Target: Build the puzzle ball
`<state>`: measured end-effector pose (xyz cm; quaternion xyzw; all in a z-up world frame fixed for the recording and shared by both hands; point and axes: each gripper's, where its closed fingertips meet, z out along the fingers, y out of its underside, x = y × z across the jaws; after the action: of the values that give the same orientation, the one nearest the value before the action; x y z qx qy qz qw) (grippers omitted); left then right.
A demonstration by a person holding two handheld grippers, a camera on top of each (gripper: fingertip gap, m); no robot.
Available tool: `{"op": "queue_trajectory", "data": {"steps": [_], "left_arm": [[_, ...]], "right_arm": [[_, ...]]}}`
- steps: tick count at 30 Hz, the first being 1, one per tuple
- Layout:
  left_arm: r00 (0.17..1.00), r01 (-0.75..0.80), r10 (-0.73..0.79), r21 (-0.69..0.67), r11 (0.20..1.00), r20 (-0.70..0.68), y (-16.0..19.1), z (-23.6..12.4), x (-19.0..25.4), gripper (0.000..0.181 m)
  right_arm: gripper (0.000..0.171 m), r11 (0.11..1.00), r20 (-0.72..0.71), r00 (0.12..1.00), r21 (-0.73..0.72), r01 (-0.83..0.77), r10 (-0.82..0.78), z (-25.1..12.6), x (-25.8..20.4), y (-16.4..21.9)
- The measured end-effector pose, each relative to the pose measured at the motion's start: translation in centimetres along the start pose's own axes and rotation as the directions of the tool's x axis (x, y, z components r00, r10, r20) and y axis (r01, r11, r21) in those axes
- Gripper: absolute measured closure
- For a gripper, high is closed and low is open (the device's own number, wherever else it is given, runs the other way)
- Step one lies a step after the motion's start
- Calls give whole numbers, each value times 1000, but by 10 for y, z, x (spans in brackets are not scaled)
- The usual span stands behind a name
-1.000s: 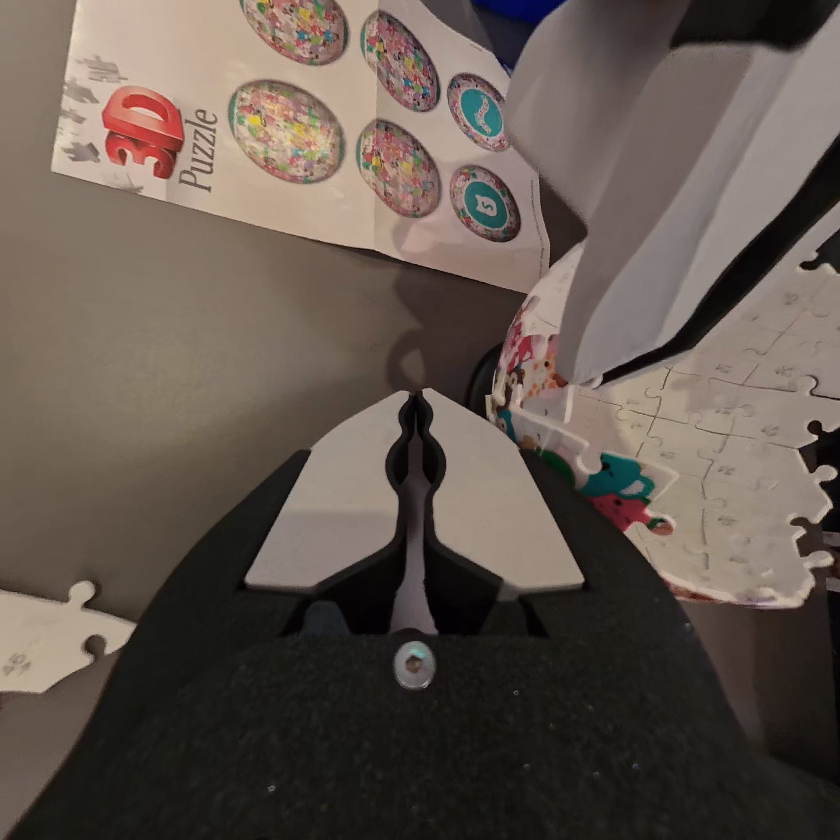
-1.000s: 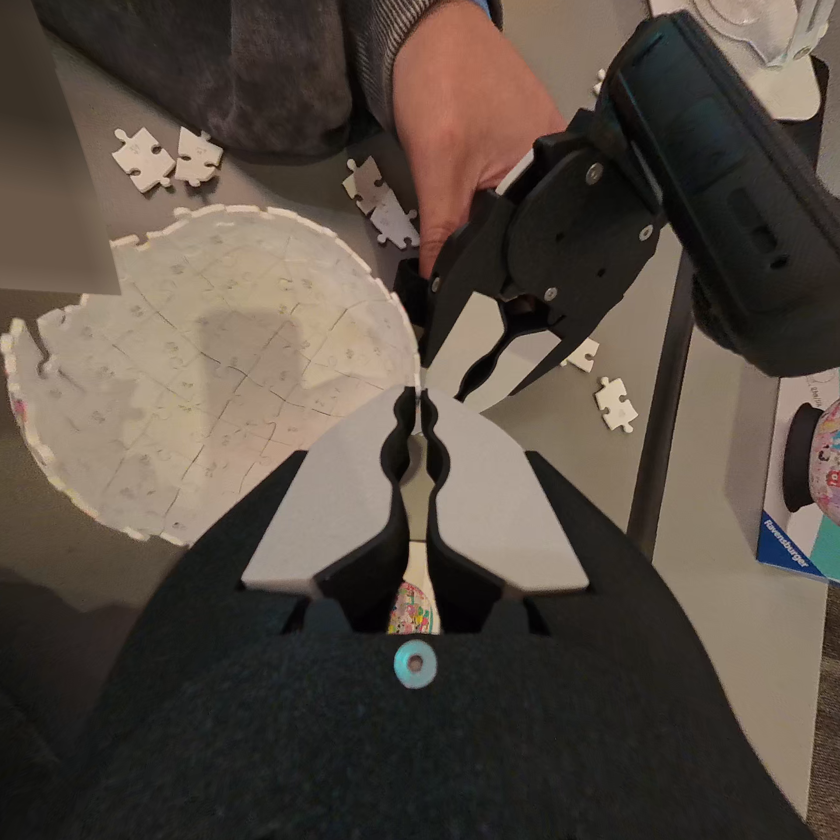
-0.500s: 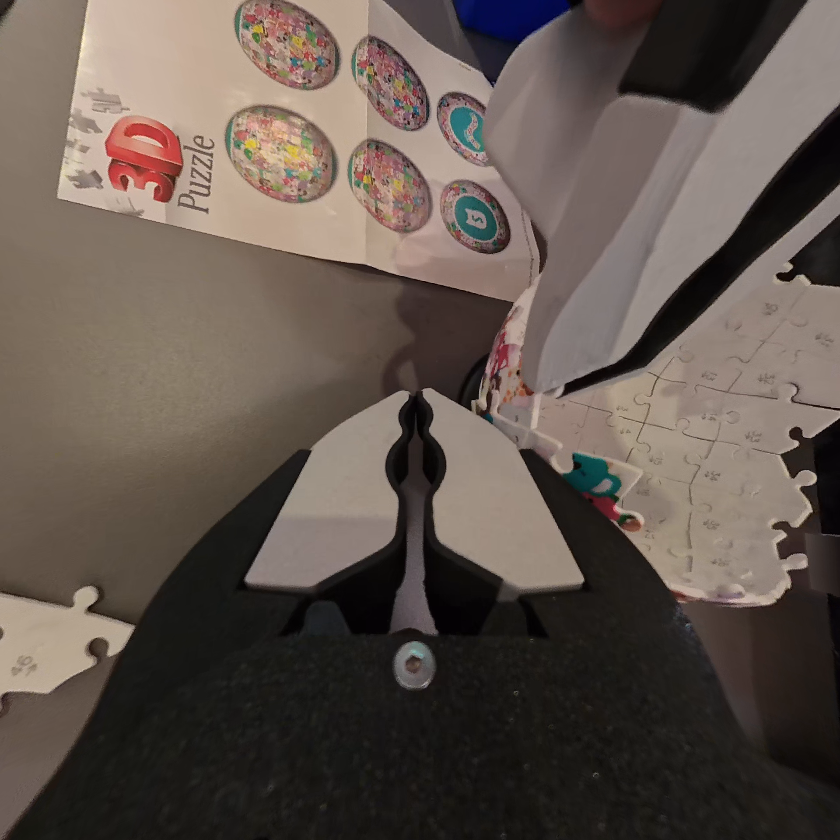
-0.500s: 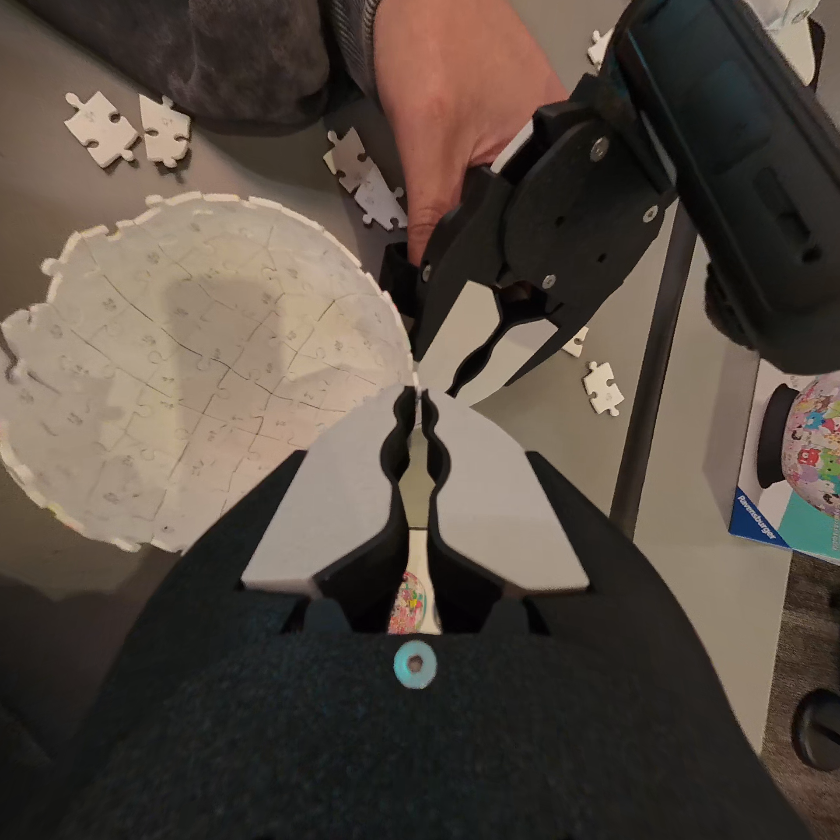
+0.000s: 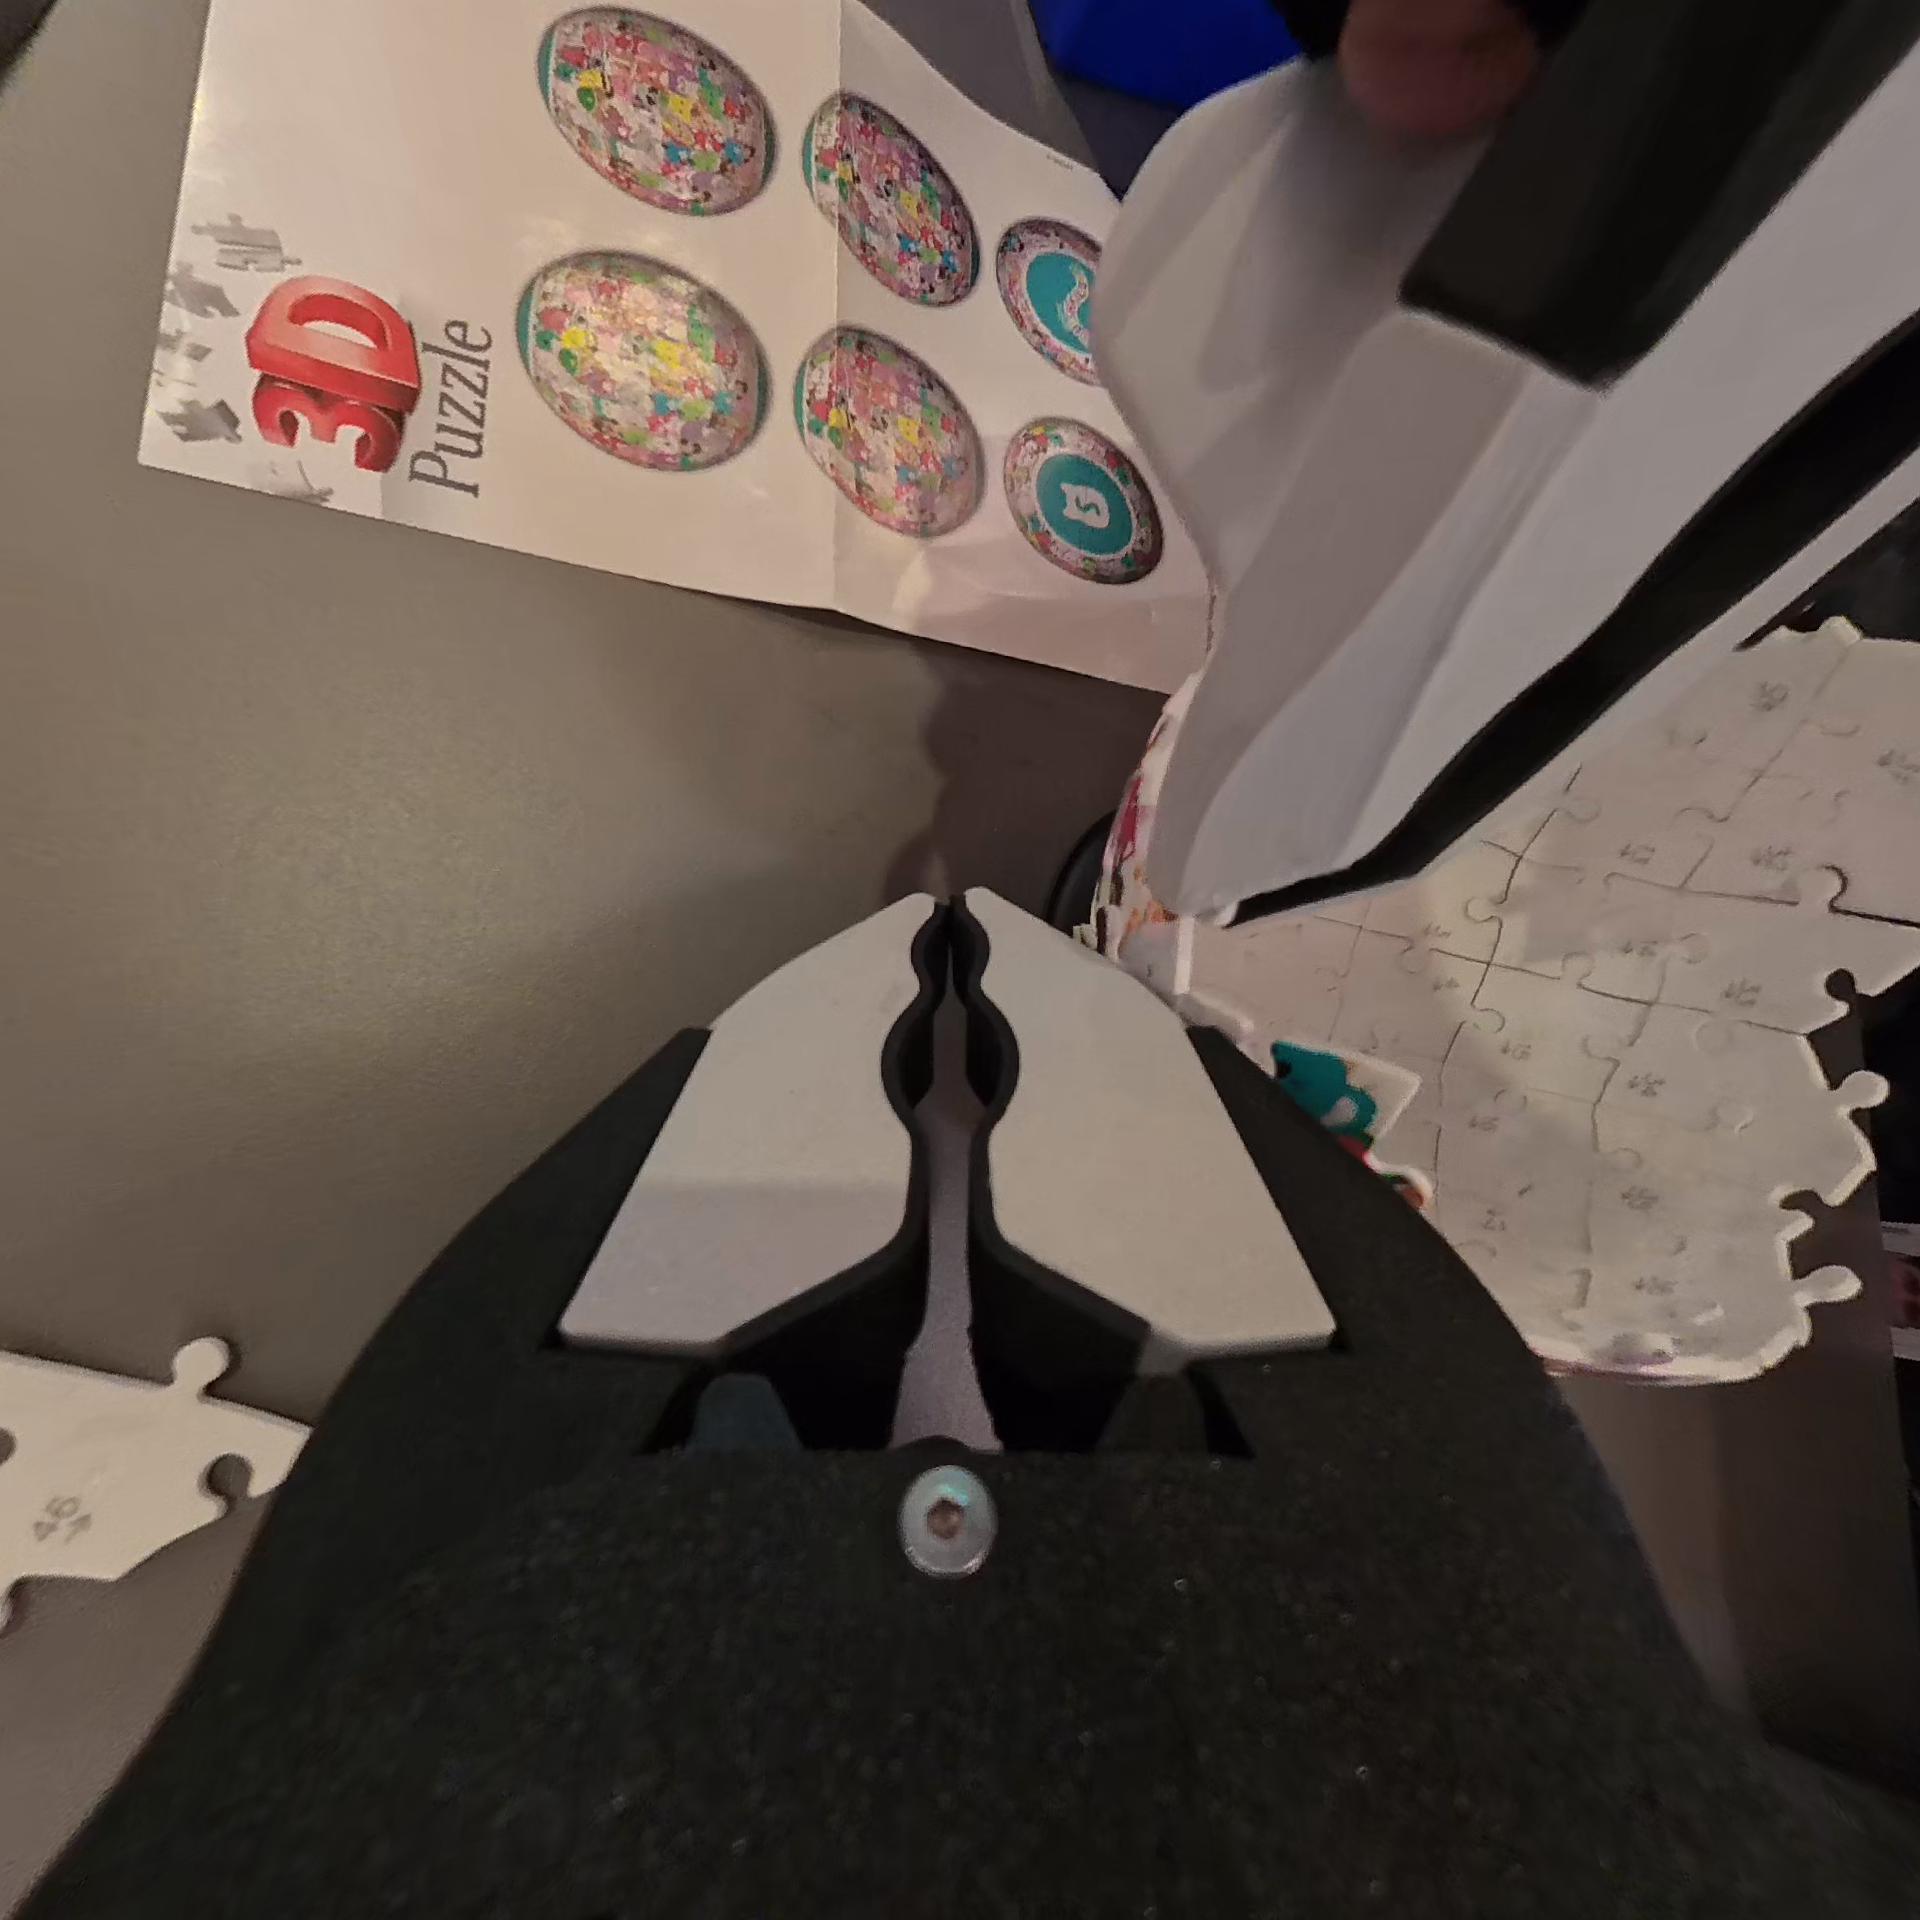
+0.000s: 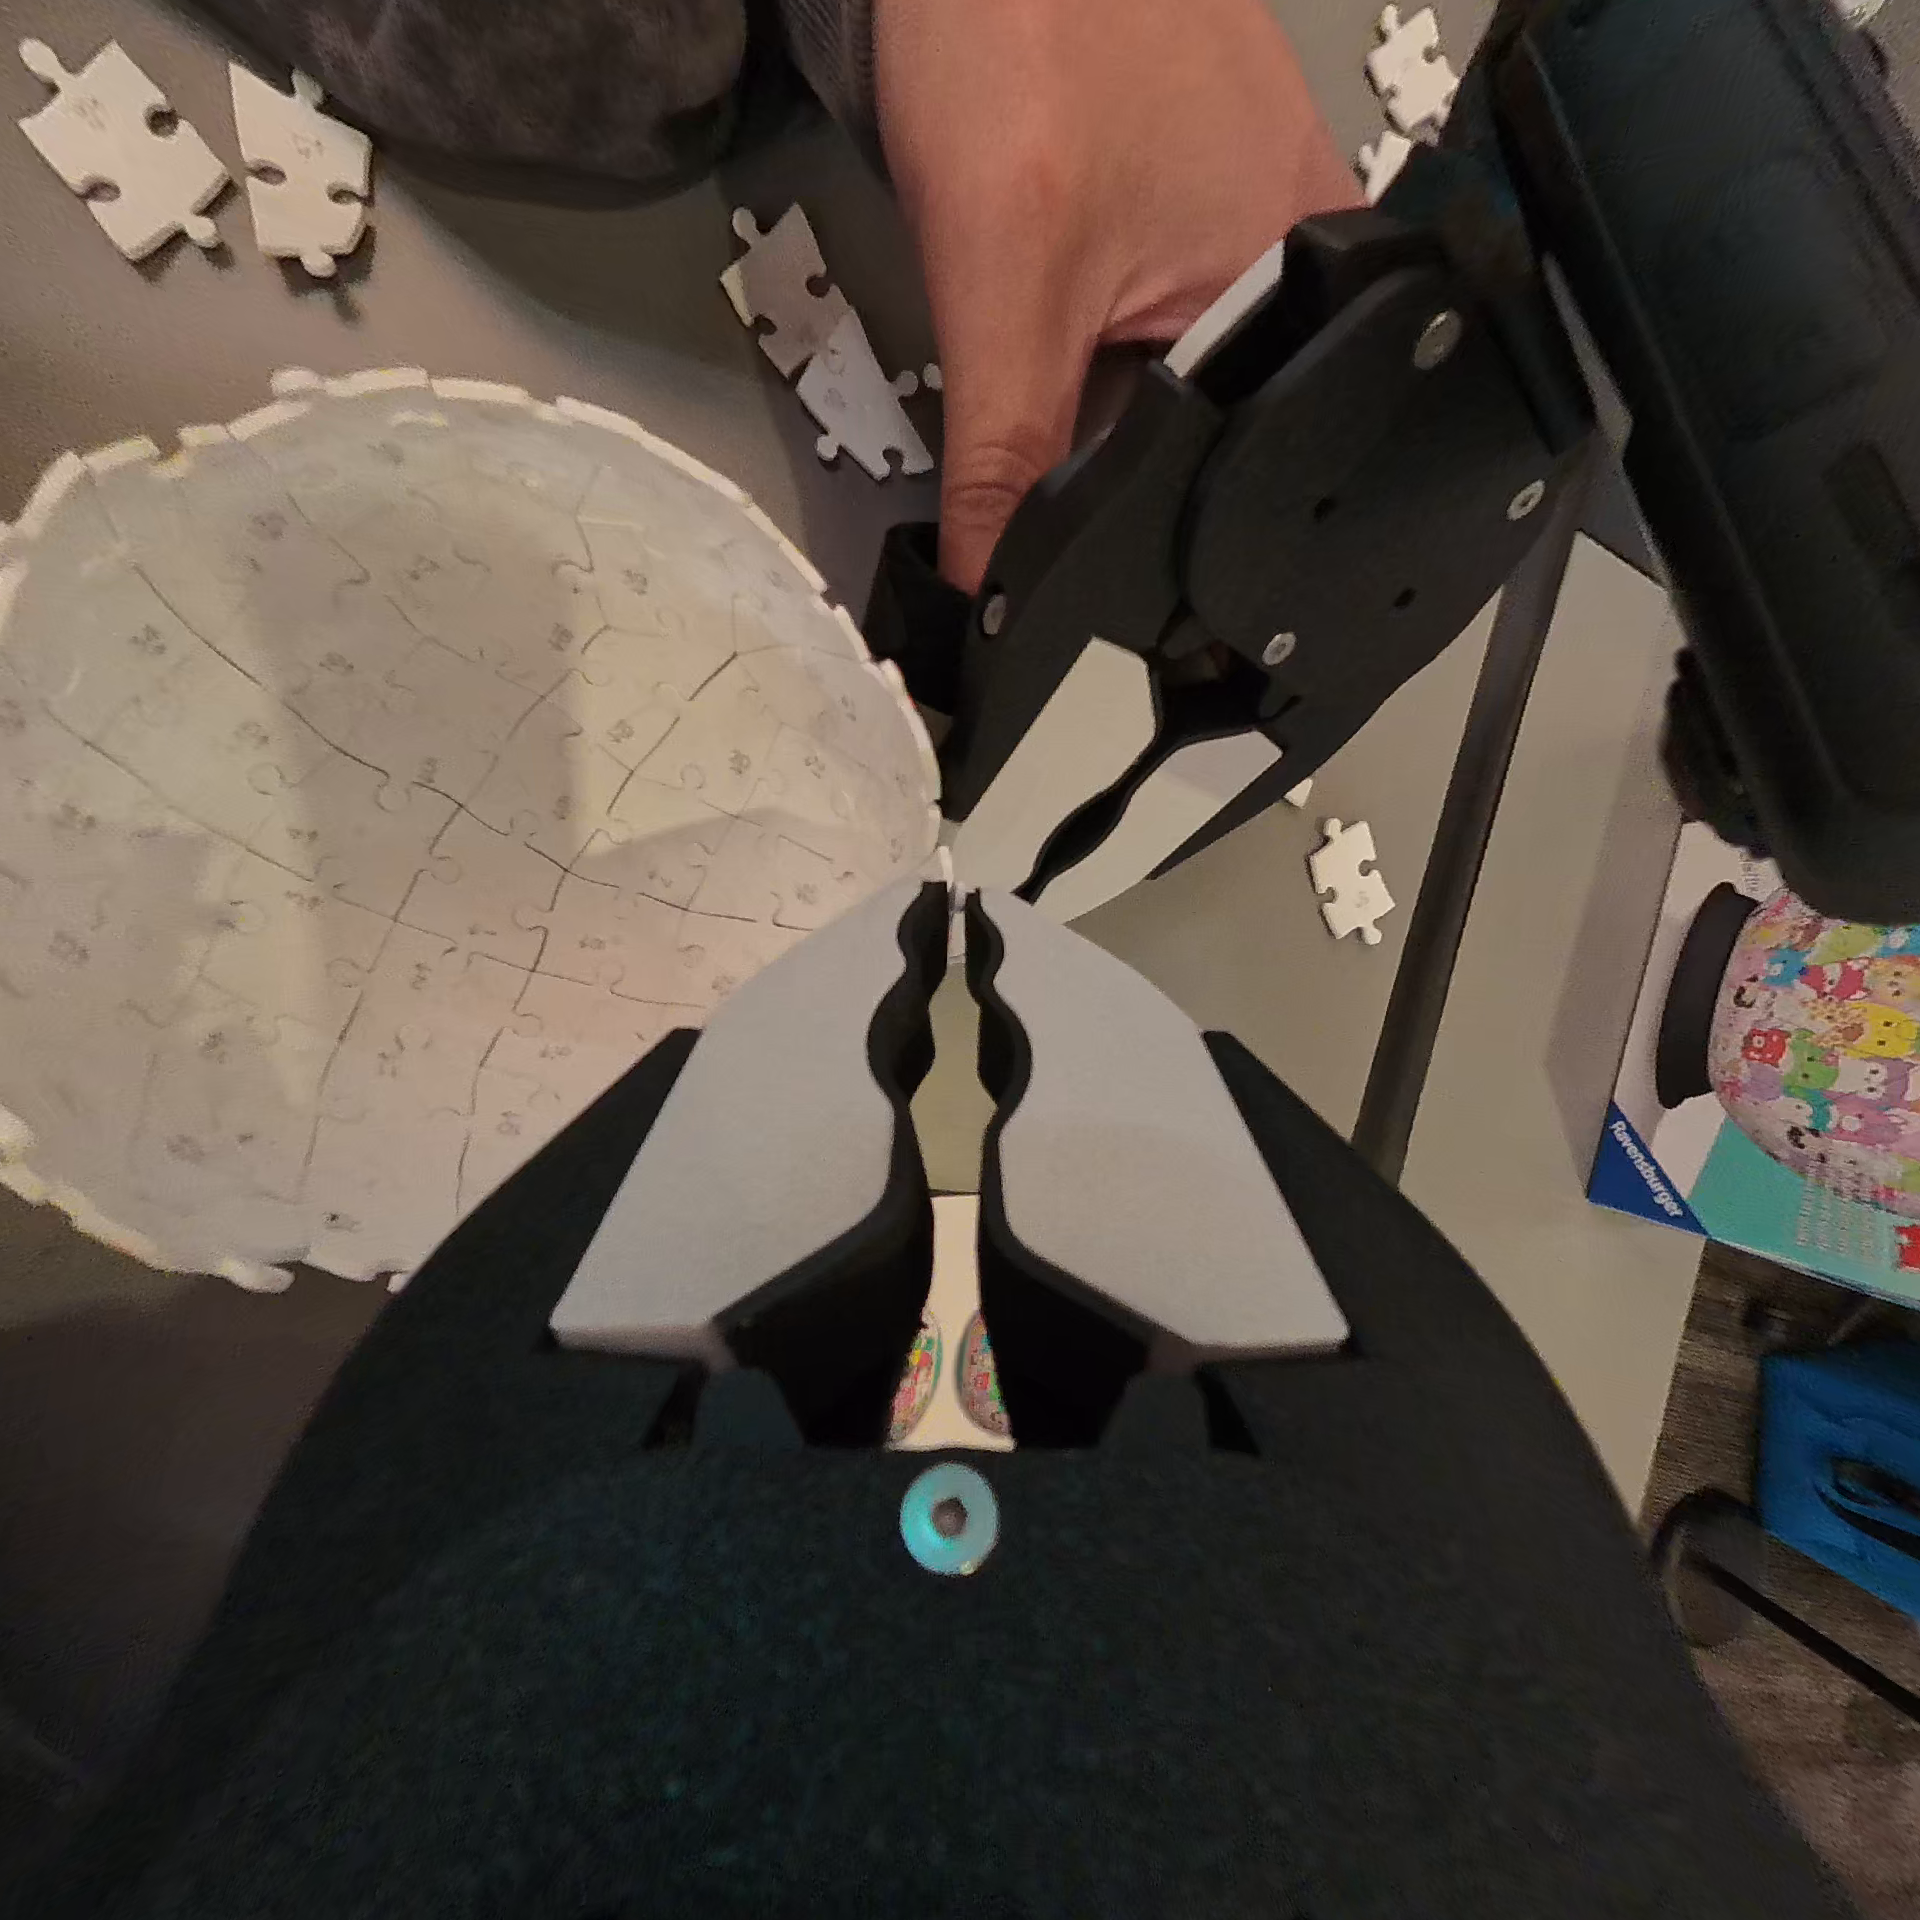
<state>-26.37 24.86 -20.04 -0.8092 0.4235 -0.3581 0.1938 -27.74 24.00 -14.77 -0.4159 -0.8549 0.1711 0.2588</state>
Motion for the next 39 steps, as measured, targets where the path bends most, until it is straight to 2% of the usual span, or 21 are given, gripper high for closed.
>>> {"op": "queue_trajectory", "data": {"steps": [29, 33, 37, 38, 39], "left_arm": [[1000, 12, -12, -10, 1000, -9, 2, 6, 0, 181], [1000, 12, -12, -9, 1000, -10, 2, 5, 0, 181], [1000, 10, -10, -8, 1000, -9, 2, 6, 0, 181], [1000, 9, -9, -9, 1000, -10, 2, 6, 0, 181], [1000, 7, -7, -11, 1000, -11, 1, 6, -1, 181]], "right_arm": [[163, 997, 6, 1000, -74, -14, 14, 5, -4, 6], [159, 998, 1, 1000, -60, -29, 29, 2, -3, 5], [142, 996, -35, 996, -29, -82, 81, -16, 5, 3], [145, 996, -52, 995, -24, -88, 87, -23, 8, 2], [159, 997, -65, 995, -18, -76, 75, -32, 9, 0]]}}
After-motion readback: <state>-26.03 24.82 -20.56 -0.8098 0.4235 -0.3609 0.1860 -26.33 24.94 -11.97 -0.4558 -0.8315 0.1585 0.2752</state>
